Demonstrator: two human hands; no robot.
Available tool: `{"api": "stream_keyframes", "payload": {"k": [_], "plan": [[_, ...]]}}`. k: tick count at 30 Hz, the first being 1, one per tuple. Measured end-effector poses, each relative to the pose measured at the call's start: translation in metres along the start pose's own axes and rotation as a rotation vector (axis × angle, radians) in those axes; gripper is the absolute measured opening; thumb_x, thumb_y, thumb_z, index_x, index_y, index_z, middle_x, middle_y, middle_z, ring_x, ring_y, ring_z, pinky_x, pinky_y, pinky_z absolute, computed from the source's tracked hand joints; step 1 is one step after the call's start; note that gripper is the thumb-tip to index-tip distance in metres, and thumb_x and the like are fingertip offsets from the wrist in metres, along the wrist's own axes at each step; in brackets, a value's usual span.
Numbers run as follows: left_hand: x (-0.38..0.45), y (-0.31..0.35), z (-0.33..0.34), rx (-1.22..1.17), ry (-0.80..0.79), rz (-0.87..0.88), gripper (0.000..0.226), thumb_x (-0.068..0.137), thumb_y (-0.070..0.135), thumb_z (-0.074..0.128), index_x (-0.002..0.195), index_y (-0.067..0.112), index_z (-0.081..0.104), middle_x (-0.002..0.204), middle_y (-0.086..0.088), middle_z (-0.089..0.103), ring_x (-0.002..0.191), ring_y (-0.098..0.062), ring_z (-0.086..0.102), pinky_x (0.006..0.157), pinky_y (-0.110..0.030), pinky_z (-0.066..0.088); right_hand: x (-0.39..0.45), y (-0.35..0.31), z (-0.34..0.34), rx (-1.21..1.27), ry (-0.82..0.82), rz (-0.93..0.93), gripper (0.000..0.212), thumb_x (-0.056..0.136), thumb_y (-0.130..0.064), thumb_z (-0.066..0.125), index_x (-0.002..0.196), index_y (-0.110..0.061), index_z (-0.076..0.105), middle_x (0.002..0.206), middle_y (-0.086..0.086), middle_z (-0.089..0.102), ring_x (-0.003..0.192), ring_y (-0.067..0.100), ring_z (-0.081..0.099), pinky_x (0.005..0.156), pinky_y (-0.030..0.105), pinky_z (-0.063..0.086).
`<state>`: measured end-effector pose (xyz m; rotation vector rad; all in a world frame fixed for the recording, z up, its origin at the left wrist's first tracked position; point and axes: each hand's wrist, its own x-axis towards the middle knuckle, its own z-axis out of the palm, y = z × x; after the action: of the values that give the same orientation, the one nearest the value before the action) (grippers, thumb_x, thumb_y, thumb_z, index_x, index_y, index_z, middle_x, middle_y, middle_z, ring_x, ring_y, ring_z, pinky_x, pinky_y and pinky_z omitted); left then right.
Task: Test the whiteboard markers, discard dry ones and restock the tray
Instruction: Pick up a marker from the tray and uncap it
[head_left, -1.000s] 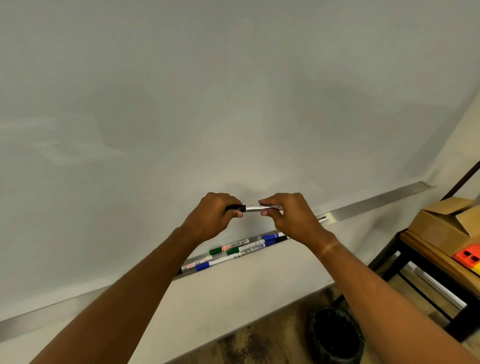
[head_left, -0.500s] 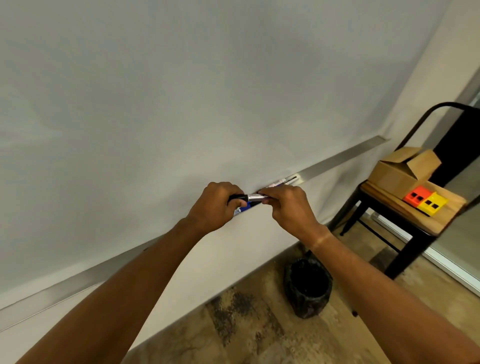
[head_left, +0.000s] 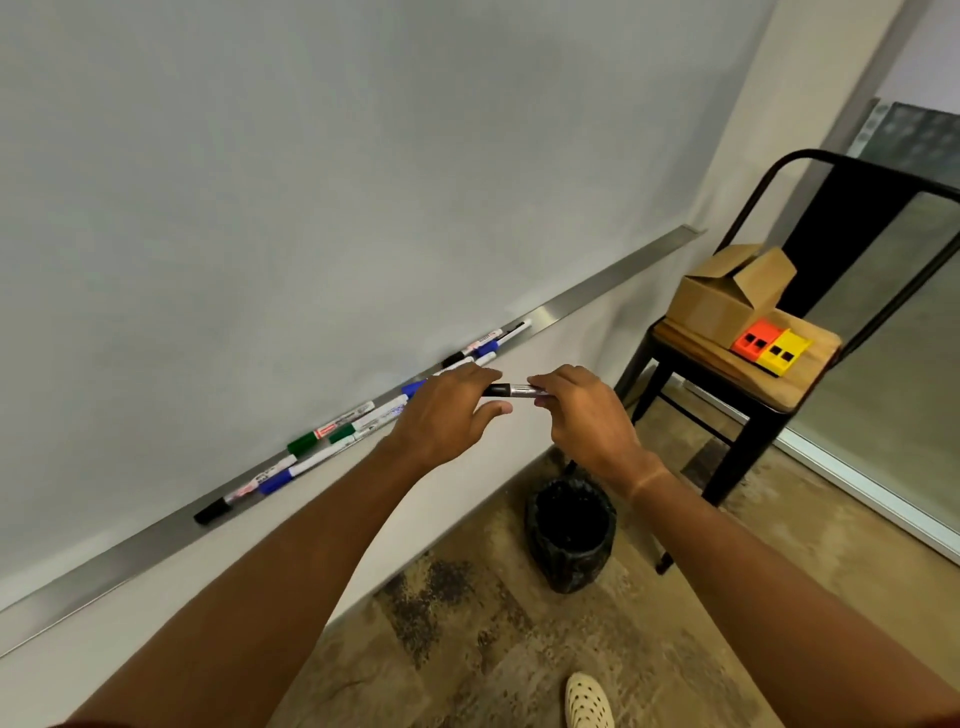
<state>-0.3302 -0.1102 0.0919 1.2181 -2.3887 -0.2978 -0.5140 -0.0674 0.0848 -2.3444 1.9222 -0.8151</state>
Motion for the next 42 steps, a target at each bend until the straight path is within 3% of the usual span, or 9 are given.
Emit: {"api": "stream_keyframes", "payload": {"k": [3, 5, 10, 16, 20, 34, 36, 38, 42], "plan": [[0.012, 0.013, 0.03, 0.128, -0.069, -0.007, 0.069, 0.087, 0.058, 0.051, 0.139, 0.014, 0.042, 0.134, -0.01, 0.052, 0.121, -0.026, 0.05, 0.098, -0.042, 0.045, -0.006, 0.032, 0.002, 0.0, -0.005, 0.058, 0.033, 0.088, -0.01, 0.065, 0.121, -0.01, 0.063, 0.108, 0.007, 0.066, 0.096, 0.023, 0.058, 0.083, 0.029, 0.048], [0.012, 0.017, 0.044, 0.219, -0.11, -0.034, 0.081, 0.085, 0.067, 0.042, 0.148, 0.018, 0.025, 0.149, -0.009, 0.034, 0.136, -0.026, 0.032, 0.109, -0.044, 0.029, -0.01, 0.043, 0.007, -0.006, 0.004, 0.075, 0.033, 0.088, -0.011, 0.066, 0.12, -0.01, 0.064, 0.108, 0.007, 0.067, 0.095, 0.023, 0.059, 0.083, 0.03, 0.049], [0.042, 0.04, 0.112, 0.271, -0.16, -0.122, 0.095, 0.08, 0.075, 0.036, 0.151, 0.021, 0.001, 0.158, -0.011, 0.008, 0.144, -0.027, 0.01, 0.115, -0.042, 0.012, -0.015, 0.121, 0.018, -0.02, -0.011, 0.121, 0.028, 0.085, -0.012, 0.068, 0.113, -0.01, 0.068, 0.102, 0.007, 0.07, 0.093, 0.024, 0.061, 0.084, 0.035, 0.048], [0.066, 0.049, 0.182, 0.294, -0.223, -0.222, 0.1, 0.079, 0.077, 0.033, 0.15, 0.02, -0.007, 0.158, -0.012, -0.001, 0.145, -0.027, 0.002, 0.117, -0.044, 0.01, -0.02, 0.204, 0.05, -0.045, -0.085, 0.128, 0.026, 0.086, -0.015, 0.064, 0.111, -0.013, 0.069, 0.103, 0.003, 0.071, 0.097, 0.024, 0.061, 0.09, 0.038, 0.045], [0.074, 0.047, 0.218, 0.314, -0.303, -0.266, 0.1, 0.079, 0.077, 0.031, 0.149, 0.019, -0.012, 0.157, -0.013, -0.009, 0.145, -0.027, -0.007, 0.118, -0.046, 0.006, -0.03, 0.247, 0.079, -0.031, -0.131, 0.168, 0.026, 0.081, -0.011, 0.067, 0.107, -0.013, 0.07, 0.098, 0.005, 0.071, 0.092, 0.026, 0.062, 0.083, 0.039, 0.047], [0.07, 0.003, 0.313, 0.296, -0.468, -0.298, 0.105, 0.078, 0.078, 0.033, 0.15, 0.013, -0.007, 0.156, -0.017, -0.009, 0.144, -0.028, -0.01, 0.118, -0.045, 0.006, -0.085, 0.323, 0.201, -0.023, -0.397, 0.359, 0.033, 0.074, 0.002, 0.072, 0.106, -0.008, 0.07, 0.094, 0.012, 0.07, 0.085, 0.033, 0.065, 0.072, 0.039, 0.053], [0.069, -0.002, 0.318, 0.284, -0.479, -0.303, 0.104, 0.079, 0.077, 0.033, 0.15, 0.013, -0.008, 0.156, -0.017, -0.011, 0.144, -0.028, -0.012, 0.118, -0.045, 0.004, -0.081, 0.327, 0.217, -0.044, -0.399, 0.341, 0.036, 0.074, 0.001, 0.072, 0.109, -0.008, 0.069, 0.096, 0.013, 0.071, 0.088, 0.033, 0.065, 0.078, 0.039, 0.051], [0.067, -0.007, 0.322, 0.276, -0.482, -0.317, 0.104, 0.079, 0.077, 0.033, 0.15, 0.014, -0.008, 0.156, -0.016, -0.011, 0.144, -0.027, -0.011, 0.118, -0.045, 0.004, -0.073, 0.331, 0.232, -0.106, -0.414, 0.325, 0.044, 0.077, -0.006, 0.073, 0.119, -0.011, 0.064, 0.111, 0.015, 0.068, 0.105, 0.033, 0.062, 0.095, 0.046, 0.044], [0.064, -0.012, 0.32, 0.266, -0.462, -0.335, 0.103, 0.078, 0.077, 0.034, 0.151, 0.015, -0.004, 0.157, -0.015, -0.008, 0.145, -0.027, -0.009, 0.118, -0.045, 0.005, -0.061, 0.335, 0.237, -0.202, -0.492, 0.382, 0.057, 0.089, -0.023, 0.064, 0.141, -0.019, 0.043, 0.14, 0.017, 0.048, 0.133, 0.033, 0.038, 0.109, 0.054, 0.023]]}}
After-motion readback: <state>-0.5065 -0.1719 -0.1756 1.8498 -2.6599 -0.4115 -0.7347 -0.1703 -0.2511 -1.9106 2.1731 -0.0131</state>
